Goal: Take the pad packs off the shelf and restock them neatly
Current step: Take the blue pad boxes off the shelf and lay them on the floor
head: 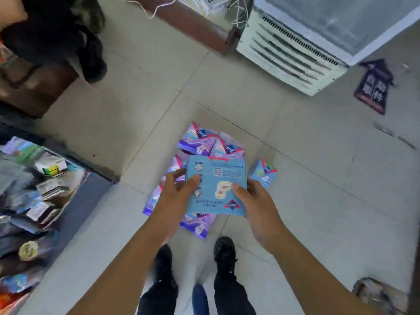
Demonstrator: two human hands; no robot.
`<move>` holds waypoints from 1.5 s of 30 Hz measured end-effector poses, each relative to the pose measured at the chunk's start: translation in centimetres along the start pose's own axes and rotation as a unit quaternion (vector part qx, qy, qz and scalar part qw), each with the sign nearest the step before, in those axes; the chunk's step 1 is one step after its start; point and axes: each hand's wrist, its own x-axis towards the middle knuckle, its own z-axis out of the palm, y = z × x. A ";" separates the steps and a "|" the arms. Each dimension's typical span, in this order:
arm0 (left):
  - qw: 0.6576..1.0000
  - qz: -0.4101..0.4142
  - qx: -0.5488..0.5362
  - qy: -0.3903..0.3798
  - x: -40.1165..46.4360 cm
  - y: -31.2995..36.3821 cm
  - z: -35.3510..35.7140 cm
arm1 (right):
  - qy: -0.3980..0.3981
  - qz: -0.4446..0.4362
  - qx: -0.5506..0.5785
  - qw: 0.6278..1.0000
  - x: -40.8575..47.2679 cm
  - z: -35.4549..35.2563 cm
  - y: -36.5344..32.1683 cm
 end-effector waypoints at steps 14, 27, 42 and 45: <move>0.933 -0.036 0.354 -0.058 20.1 -17.0 17.5 | 0.148 0.140 0.036 0.978 18.0 -16.6 16.2; 0.899 -0.070 0.417 -0.113 41.6 -37.3 22.4 | 0.159 0.185 0.012 0.970 38.1 -22.3 35.6; 0.895 -0.007 0.435 -0.094 44.3 -39.5 23.5 | 0.175 0.111 -0.014 0.978 47.2 -26.4 30.5; 0.873 -0.016 0.483 -0.066 43.6 -40.1 23.3 | 0.158 0.133 -0.027 0.978 48.1 -26.5 30.7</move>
